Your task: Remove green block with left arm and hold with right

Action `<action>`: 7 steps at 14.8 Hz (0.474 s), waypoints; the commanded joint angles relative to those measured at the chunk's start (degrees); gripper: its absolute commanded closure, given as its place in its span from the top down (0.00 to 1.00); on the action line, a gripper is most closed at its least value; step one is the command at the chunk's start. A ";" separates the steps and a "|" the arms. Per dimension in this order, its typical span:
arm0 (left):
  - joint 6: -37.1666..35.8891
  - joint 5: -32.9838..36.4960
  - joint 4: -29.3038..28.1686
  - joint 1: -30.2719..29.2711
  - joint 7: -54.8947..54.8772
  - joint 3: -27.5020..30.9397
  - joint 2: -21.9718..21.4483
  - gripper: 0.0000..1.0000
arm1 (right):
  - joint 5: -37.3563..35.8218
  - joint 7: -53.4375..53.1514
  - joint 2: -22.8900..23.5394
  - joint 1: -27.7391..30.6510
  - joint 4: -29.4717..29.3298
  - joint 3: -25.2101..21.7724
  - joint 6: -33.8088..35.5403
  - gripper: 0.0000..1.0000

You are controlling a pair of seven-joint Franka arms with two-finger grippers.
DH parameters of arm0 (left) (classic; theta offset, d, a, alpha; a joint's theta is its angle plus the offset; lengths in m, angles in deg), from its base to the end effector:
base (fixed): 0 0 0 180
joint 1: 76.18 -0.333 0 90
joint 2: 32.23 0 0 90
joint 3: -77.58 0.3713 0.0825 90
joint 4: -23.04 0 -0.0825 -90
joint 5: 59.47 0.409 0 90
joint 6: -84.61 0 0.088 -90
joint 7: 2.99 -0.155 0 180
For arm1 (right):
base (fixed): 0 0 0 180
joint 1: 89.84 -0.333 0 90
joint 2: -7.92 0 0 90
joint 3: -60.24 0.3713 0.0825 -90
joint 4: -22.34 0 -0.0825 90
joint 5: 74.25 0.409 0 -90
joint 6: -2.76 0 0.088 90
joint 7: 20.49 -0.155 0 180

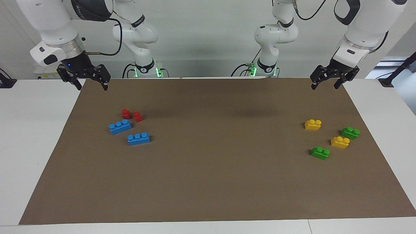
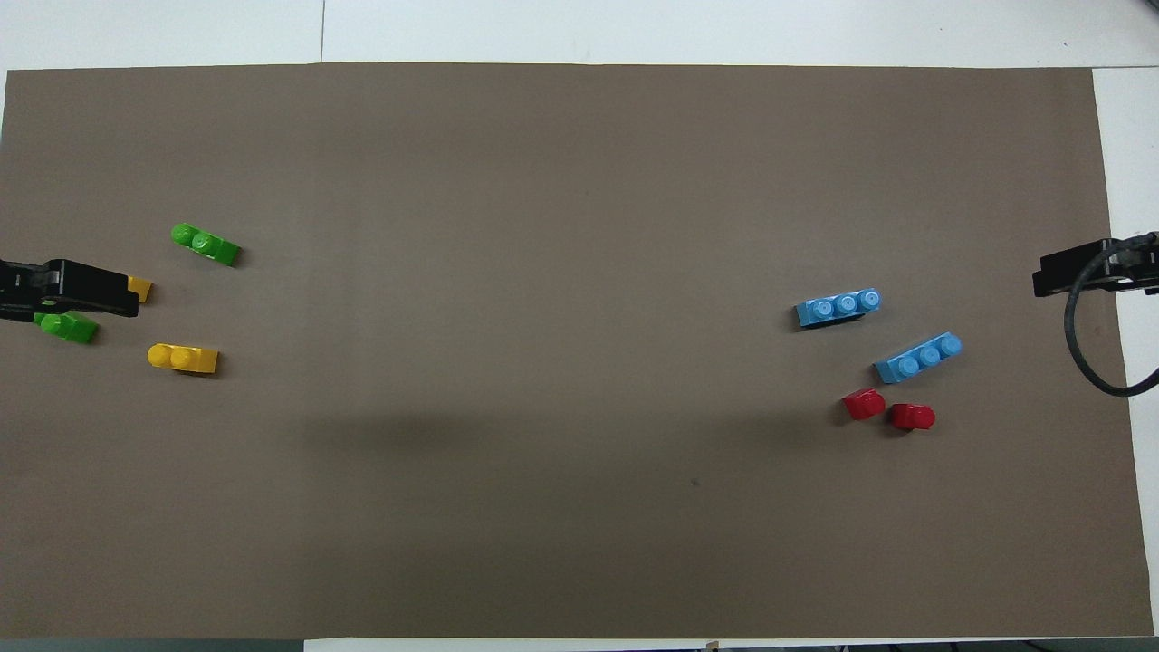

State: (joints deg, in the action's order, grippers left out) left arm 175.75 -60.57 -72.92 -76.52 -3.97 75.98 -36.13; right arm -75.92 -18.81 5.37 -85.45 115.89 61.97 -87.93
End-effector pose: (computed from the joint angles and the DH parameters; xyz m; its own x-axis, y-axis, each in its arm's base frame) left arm 0.5541 -0.0156 0.6204 0.9991 -0.0386 -0.0158 -0.0383 -0.9991 0.0176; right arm 0.5626 -0.0303 0.6275 0.9998 -0.0168 -0.0063 -0.0166 -0.9994 0.0303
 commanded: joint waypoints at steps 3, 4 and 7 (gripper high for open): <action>-0.96 1.01 -1.16 0.25 -0.68 0.10 -1.37 1.00 | -0.45 0.62 0.18 0.62 -0.48 0.38 0.68 1.00; -0.87 1.10 -1.16 0.34 -0.68 0.10 -1.37 1.00 | -0.09 -0.69 0.09 0.62 -0.48 0.47 0.86 1.00; -0.96 1.01 -1.07 0.25 -0.68 0.10 -1.37 1.00 | 2.62 -1.23 0.09 0.62 -0.48 0.38 2.26 1.00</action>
State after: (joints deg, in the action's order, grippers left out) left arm 175.50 -60.57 -72.92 -76.52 -4.01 75.98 -36.14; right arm -75.35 -19.03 5.37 -85.45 115.89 61.97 -87.40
